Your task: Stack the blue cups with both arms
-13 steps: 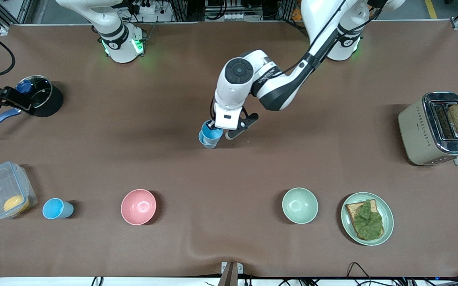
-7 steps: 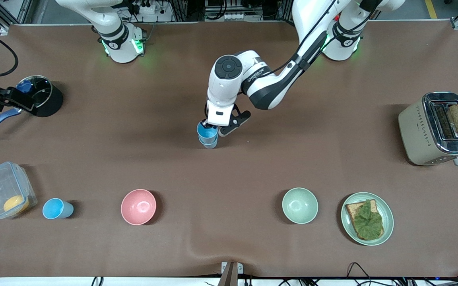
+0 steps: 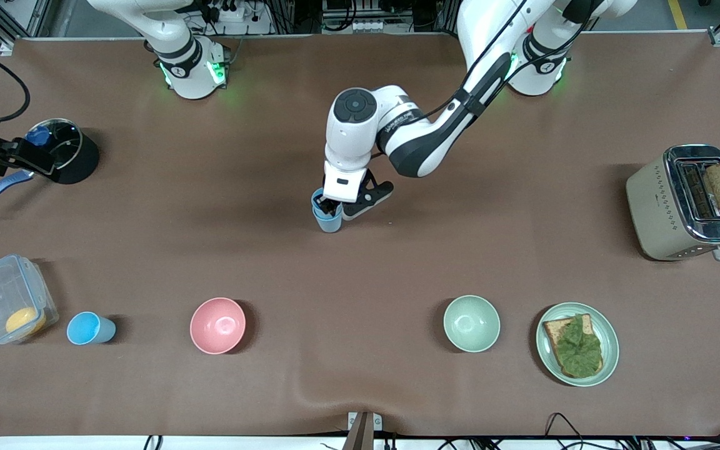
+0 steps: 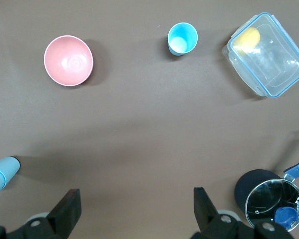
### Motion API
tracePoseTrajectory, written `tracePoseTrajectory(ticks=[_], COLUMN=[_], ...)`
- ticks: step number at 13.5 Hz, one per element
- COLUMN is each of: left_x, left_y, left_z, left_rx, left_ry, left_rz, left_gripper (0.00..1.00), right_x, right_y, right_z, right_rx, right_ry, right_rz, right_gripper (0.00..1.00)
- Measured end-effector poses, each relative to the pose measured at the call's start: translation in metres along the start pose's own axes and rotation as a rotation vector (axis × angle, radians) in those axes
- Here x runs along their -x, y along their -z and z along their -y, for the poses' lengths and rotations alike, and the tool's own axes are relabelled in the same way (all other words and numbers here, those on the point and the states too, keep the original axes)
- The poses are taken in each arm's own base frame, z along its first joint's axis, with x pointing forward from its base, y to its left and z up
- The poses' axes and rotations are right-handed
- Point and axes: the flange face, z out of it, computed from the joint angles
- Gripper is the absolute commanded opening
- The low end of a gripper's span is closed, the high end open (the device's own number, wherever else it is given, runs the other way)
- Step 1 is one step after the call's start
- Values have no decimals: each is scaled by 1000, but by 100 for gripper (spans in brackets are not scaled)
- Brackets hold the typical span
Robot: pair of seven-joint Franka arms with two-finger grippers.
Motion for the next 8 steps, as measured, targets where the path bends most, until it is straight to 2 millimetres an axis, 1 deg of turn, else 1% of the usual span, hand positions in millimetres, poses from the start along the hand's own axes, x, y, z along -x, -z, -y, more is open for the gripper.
tracePoseTrajectory(ticks=[1, 2, 4, 6, 8], left_x=[-12, -34, -92, -158, -226], left_y=[16, 41, 106, 171, 225], left_z=[-1, 0, 13, 42, 85], left_rx=[-10, -32, -81, -137, -185], left_ry=[2, 4, -32, -132, -246], left_rz=[-33, -81, -160, -198, -148], left_gripper=[100, 100, 100, 100, 100], right_x=[0, 0, 0, 0, 0], right_y=[0, -1, -1, -1, -1], right_z=[0, 0, 0, 0, 0], right_rx=[0, 0, 0, 0, 0], right_ry=[0, 0, 0, 0, 1], right_rz=[1, 1, 2, 2, 2], right_gripper=[100, 100, 100, 100, 100])
